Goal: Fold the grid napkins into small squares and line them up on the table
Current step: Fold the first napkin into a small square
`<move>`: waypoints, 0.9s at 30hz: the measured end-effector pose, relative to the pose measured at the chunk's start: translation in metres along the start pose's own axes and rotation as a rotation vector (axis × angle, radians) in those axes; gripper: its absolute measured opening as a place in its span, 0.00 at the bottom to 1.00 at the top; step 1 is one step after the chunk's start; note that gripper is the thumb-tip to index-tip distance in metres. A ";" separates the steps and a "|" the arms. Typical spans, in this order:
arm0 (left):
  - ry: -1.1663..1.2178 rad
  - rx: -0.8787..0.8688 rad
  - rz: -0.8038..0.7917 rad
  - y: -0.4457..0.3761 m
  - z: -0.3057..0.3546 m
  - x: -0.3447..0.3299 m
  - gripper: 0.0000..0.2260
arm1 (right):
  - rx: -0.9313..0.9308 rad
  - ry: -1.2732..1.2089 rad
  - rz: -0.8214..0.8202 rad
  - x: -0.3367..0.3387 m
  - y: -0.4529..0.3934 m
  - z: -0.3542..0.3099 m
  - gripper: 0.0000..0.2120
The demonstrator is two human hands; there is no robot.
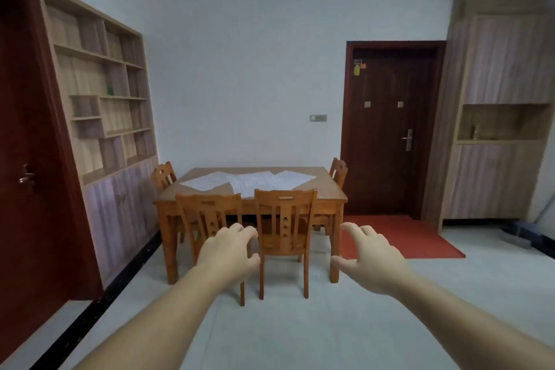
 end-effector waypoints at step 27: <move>-0.009 0.019 -0.068 -0.554 0.077 -0.086 0.21 | 0.002 0.013 -0.049 0.020 -0.526 0.244 0.34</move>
Point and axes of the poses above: each hand's wrist, its own y-axis away from the middle knuckle, its own x-axis out of the back of the hand, z = x × y, the point moved 6 cm from there along -y, towards the middle knuckle, and after that the axes turned 13 degrees about -z, right-handed, at the moved point
